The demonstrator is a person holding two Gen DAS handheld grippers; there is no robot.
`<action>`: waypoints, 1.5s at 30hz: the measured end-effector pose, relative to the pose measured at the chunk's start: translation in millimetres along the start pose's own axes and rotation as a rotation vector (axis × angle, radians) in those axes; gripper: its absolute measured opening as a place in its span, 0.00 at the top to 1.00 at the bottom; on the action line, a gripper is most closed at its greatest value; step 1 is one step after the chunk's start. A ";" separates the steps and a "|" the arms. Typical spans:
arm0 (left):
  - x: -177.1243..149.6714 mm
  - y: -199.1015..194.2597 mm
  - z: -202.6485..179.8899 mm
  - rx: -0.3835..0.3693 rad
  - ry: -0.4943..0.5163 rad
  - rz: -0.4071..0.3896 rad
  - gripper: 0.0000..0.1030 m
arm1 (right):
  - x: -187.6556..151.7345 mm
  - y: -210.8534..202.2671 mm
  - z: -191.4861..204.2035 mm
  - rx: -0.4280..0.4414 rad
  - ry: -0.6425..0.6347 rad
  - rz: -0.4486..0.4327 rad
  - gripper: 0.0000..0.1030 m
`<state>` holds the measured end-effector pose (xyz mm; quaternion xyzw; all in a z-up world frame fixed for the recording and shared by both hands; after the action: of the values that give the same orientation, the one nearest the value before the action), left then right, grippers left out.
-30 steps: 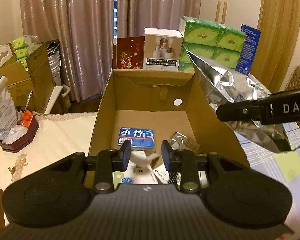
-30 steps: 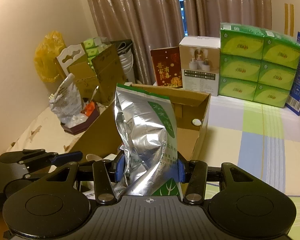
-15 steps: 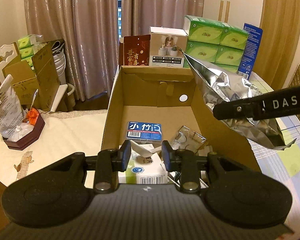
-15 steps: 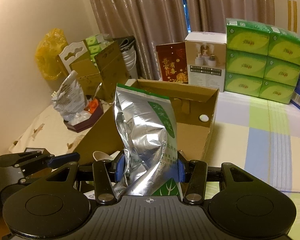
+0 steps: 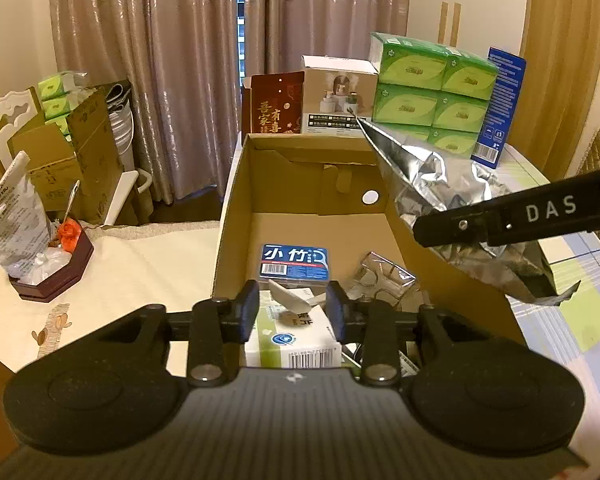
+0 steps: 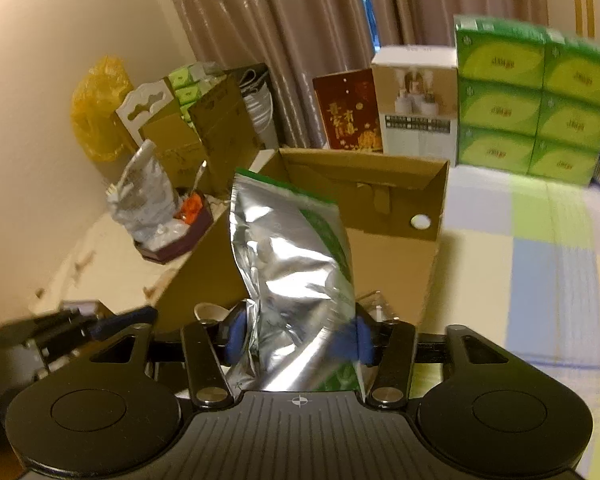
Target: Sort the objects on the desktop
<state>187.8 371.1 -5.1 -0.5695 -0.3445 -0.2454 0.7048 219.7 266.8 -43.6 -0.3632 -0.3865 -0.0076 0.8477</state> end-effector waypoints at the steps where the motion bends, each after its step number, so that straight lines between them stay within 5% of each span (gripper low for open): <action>1: 0.1 -0.2 1.0 0.000 -0.001 0.001 0.67 | 2.1 -0.5 -0.6 0.015 0.013 -0.011 0.39; 10: -3.5 -2.8 6.4 0.015 -0.010 0.001 0.56 | 11.2 -14.6 -12.5 -0.006 0.045 -0.065 0.34; 17: -6.1 -8.6 5.0 0.019 -0.012 -0.002 0.47 | 4.1 -25.1 -8.9 -0.001 0.042 -0.059 0.19; 23: -7.6 -20.8 4.5 0.019 -0.029 -0.007 0.29 | -9.4 -39.6 -0.2 -0.002 0.035 -0.046 0.02; 31: -6.9 -50.4 5.9 0.058 -0.017 -0.039 0.02 | -35.3 -66.6 -0.4 -0.048 0.071 -0.034 0.02; 45: -18.4 -109.5 13.5 0.137 -0.070 -0.045 0.01 | -89.0 -118.5 30.3 -0.113 0.011 -0.058 0.02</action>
<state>92.4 358.1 51.7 -0.5203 -0.3974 -0.2171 0.7240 102.8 174.6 -16.9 -0.3991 -0.3912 -0.0557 0.8274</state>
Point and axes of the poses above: each gripper's, at about its wrist camera, not at the fingertips, and y roughly the way its jaws point, z to its left, x to its top, the point moved 9 cm from there along y, roughly the way its jaws point, and after that the axes turned 11 degrees about x, right-handed, at the moved point
